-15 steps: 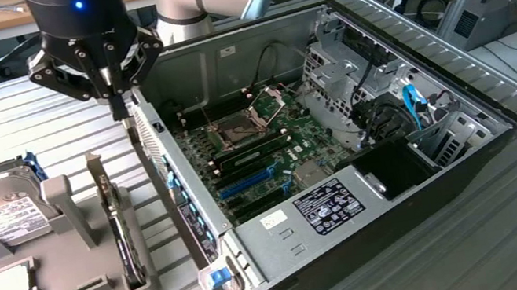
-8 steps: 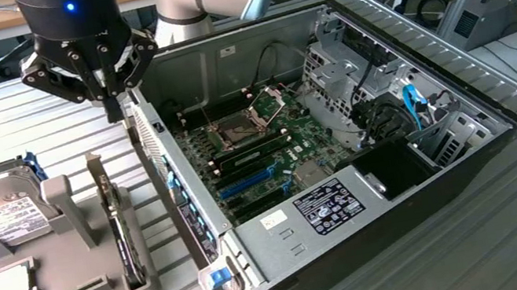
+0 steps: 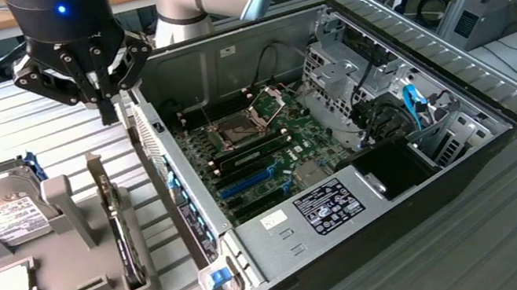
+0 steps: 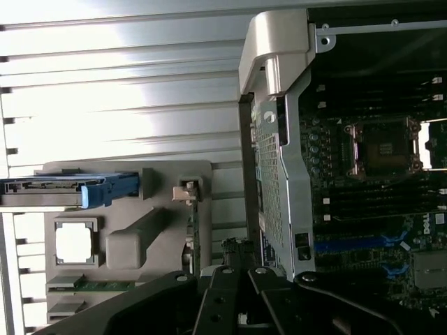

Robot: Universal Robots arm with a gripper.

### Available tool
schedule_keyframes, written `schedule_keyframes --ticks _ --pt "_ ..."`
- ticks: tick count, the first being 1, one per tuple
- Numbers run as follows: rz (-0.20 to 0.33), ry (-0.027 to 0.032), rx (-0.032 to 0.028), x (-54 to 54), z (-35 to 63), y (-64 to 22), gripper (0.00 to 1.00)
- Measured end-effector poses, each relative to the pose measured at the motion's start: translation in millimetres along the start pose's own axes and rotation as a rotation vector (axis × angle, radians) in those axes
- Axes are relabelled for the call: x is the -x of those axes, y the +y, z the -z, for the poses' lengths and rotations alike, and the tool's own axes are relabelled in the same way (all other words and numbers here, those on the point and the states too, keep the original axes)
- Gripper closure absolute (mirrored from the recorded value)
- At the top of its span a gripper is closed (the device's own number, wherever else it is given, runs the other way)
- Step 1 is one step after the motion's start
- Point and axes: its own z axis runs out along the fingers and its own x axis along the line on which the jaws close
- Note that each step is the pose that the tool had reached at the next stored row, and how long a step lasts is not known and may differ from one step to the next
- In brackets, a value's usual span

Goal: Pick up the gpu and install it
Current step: 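Reach for the gpu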

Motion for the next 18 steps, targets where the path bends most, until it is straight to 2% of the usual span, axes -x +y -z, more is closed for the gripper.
schedule_keyframes --ticks 18 --pt "0.0 -0.0001 0.0 -14.0 -0.3 -1.1 0.89"
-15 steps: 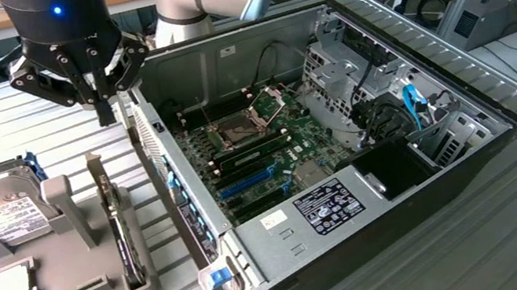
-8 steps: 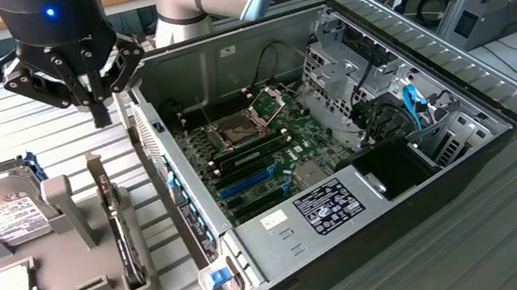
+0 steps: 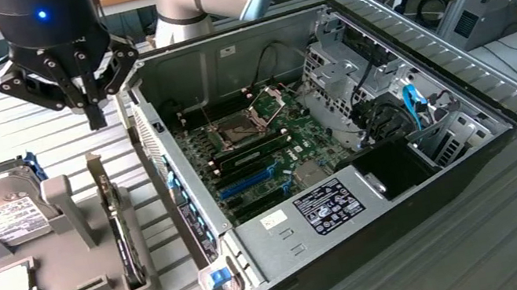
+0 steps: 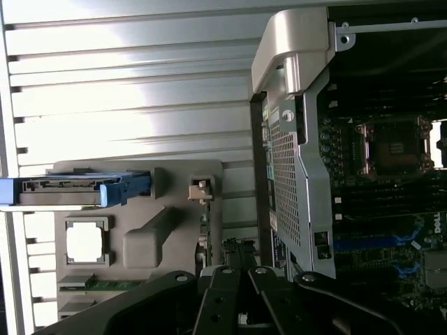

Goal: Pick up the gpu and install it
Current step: 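Reach for the gpu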

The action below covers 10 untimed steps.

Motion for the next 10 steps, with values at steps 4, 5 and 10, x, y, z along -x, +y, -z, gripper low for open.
schedule_keyframes --ticks 4,5,10 --pt "0.0 0.0 0.0 -3.1 -0.1 -0.3 0.89" --pt "0.0 0.0001 0.0 -3.7 -0.1 -0.3 0.89" --pt "0.0 0.0 0.0 -7.5 -0.2 -0.6 0.89"
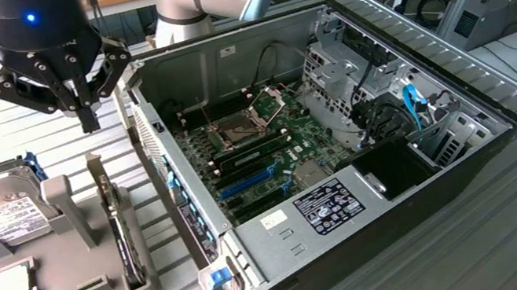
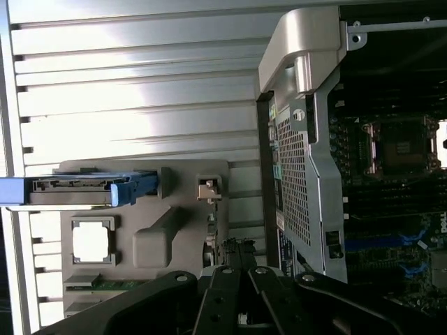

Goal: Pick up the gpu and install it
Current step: 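Reach for the gpu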

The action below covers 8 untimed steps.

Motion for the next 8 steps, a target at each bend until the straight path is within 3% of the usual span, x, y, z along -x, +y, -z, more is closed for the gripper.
schedule_keyframes --ticks 8 --pt "0.0 0.0 0.0 -5.6 0.0 -0.4 0.89"
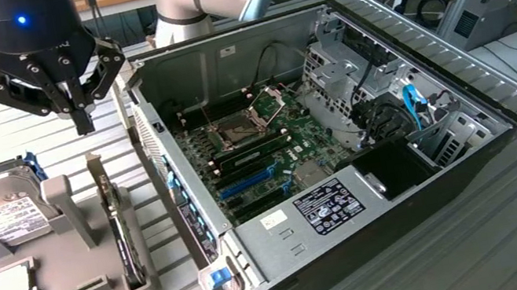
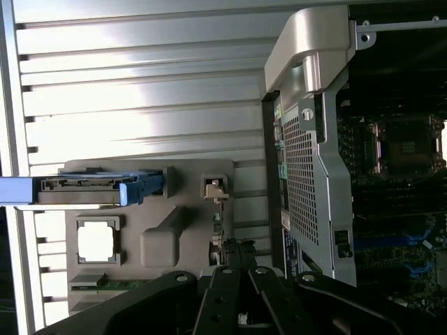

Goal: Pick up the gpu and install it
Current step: 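Reach for the gpu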

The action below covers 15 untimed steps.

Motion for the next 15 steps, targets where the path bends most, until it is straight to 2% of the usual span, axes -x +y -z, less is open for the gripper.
schedule_keyframes --ticks 15 --pt "0.0 0.0 -0.0002 0.1 0.1 -2.3 0.89"
